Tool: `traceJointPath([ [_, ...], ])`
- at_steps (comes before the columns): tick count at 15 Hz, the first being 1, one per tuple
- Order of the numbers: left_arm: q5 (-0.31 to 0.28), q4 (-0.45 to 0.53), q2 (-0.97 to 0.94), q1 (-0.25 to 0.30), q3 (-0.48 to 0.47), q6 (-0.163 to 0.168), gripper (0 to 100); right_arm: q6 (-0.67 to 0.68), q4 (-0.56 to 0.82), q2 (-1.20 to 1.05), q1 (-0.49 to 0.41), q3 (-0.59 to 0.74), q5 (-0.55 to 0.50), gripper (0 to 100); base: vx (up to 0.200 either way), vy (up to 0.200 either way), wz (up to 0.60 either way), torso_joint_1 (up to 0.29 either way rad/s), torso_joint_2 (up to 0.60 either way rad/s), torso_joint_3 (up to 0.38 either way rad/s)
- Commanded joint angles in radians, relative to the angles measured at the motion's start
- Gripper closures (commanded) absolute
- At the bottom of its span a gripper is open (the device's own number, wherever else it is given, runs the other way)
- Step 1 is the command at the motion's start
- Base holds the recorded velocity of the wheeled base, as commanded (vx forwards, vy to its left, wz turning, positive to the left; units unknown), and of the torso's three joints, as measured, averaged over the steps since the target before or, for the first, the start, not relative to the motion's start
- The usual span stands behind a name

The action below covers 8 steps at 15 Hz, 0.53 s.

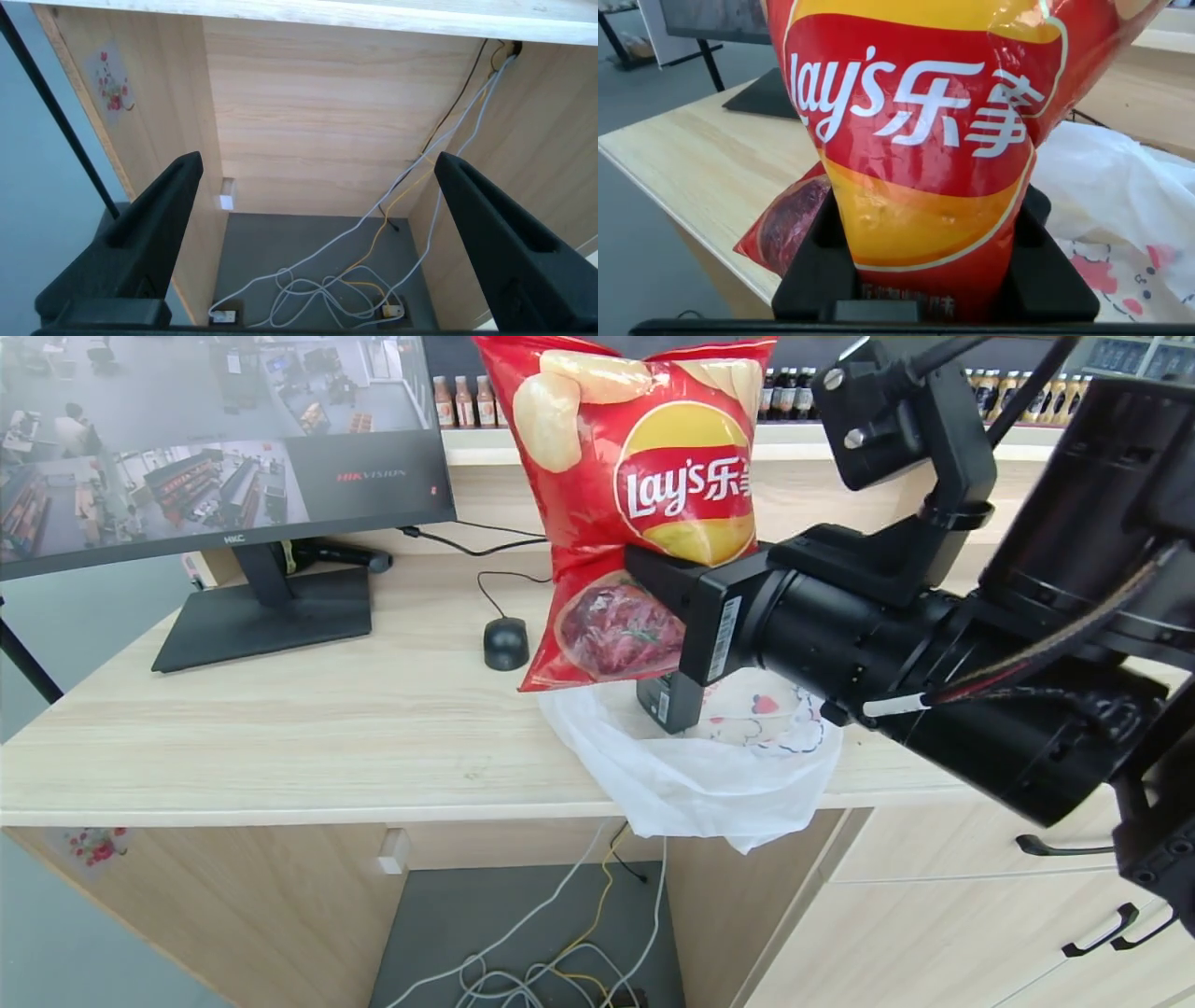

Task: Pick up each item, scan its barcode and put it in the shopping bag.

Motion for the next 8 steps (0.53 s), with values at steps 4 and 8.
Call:
traceJointPath([
  [4, 0.0, 0.0, 0.0, 0.001, 0.0, 0.0, 0, 0.006, 0.0, 0.022, -0.062, 0.019, -0.048, 100, 0.0, 0.0, 0.0, 0.0, 0.0, 0.0],
  [8, 0.001, 0.0, 0.0, 0.001, 0.0, 0.0, 0, 0.017, -0.001, 0.024, -0.131, 0.021, -0.042, 100, 0.0, 0.0, 0.0, 0.0, 0.0, 0.0],
])
